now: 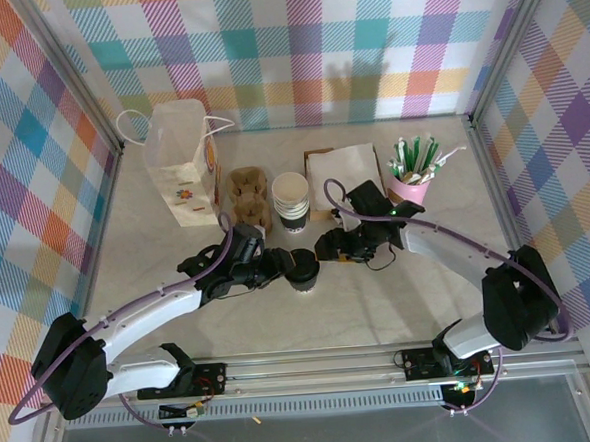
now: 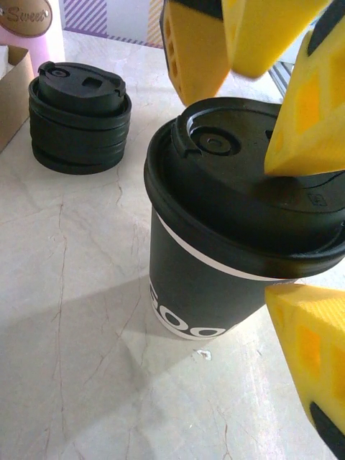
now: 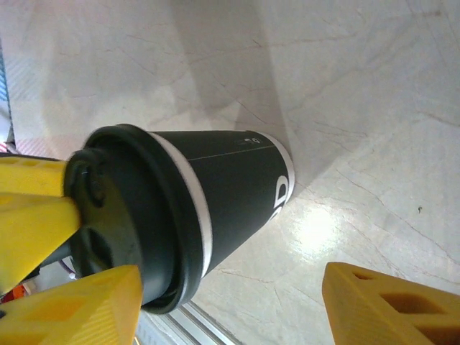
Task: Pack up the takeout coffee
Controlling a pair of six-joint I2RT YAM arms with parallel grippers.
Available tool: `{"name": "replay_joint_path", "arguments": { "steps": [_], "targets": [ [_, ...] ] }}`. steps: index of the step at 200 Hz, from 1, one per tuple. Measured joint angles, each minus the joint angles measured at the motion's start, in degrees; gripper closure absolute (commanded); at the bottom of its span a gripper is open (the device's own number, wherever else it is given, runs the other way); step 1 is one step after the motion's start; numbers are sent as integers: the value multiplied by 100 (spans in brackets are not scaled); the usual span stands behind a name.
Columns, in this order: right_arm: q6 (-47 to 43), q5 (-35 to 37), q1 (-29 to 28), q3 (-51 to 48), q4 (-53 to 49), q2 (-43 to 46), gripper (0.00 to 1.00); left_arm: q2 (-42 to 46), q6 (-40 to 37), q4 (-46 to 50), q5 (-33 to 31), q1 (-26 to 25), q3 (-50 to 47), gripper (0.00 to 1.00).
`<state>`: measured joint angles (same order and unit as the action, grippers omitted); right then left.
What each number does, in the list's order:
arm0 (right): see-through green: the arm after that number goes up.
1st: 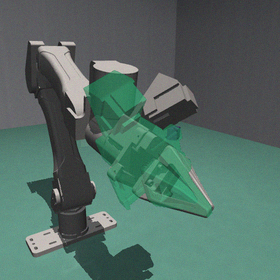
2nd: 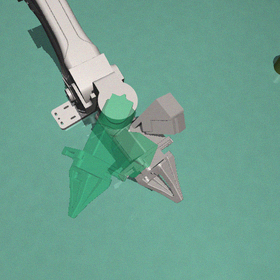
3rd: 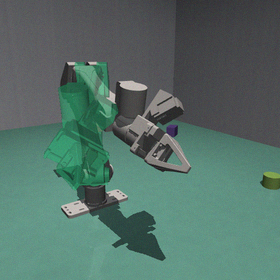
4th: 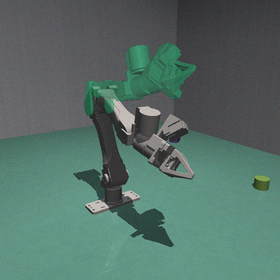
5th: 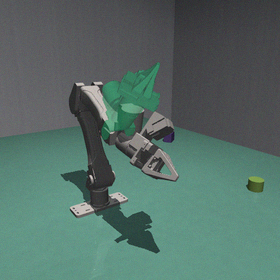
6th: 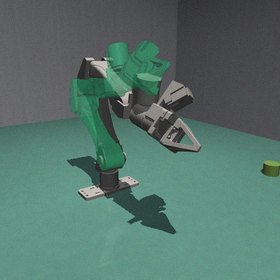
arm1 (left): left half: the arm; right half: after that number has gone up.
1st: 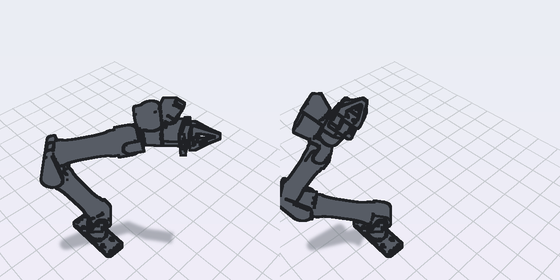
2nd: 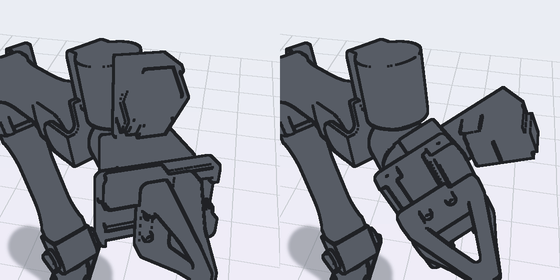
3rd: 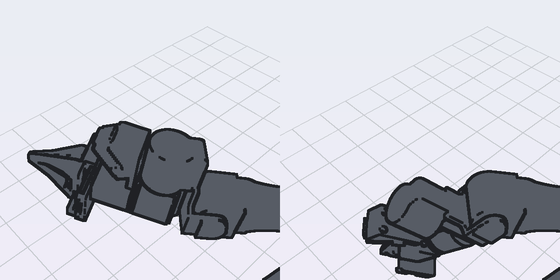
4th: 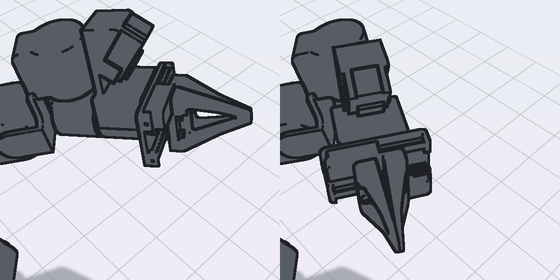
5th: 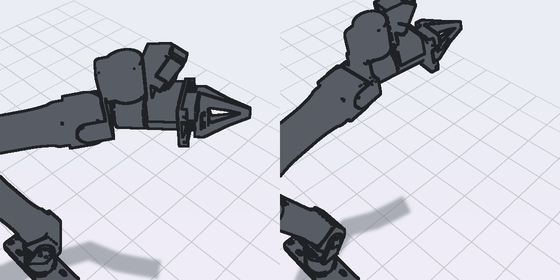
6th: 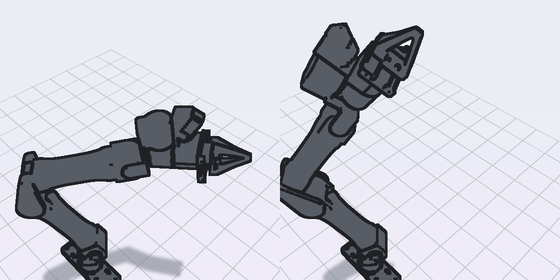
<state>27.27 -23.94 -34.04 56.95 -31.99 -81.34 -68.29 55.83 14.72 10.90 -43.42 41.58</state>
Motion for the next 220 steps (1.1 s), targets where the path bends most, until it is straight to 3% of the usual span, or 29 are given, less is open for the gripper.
{"name": "replay_joint_path", "arguments": {
  "steps": [29, 72, 115, 144, 220],
  "targets": [
    [-435, 339, -125, 208, -125, 380, 21, 0, -59, 199, -28, -2, 127, 51],
    [-1003, 1410, -931, 680, -330, 619, 11, 133, -240, 686, -321, -2, 691, 45],
    [-741, 2828, -1665, 1370, -898, 87, 7, 1541, -15, 2105, -1843, -7, 1012, 45],
    [-496, 3364, -1947, 1585, -1143, -400, 8, 2511, 210, 3139, -2771, -4, 1029, 45],
    [-39, 3877, -2236, 2118, -1631, -1027, 11, 3141, 387, 4876, -3633, -4, 1113, 45]
  ]
}}
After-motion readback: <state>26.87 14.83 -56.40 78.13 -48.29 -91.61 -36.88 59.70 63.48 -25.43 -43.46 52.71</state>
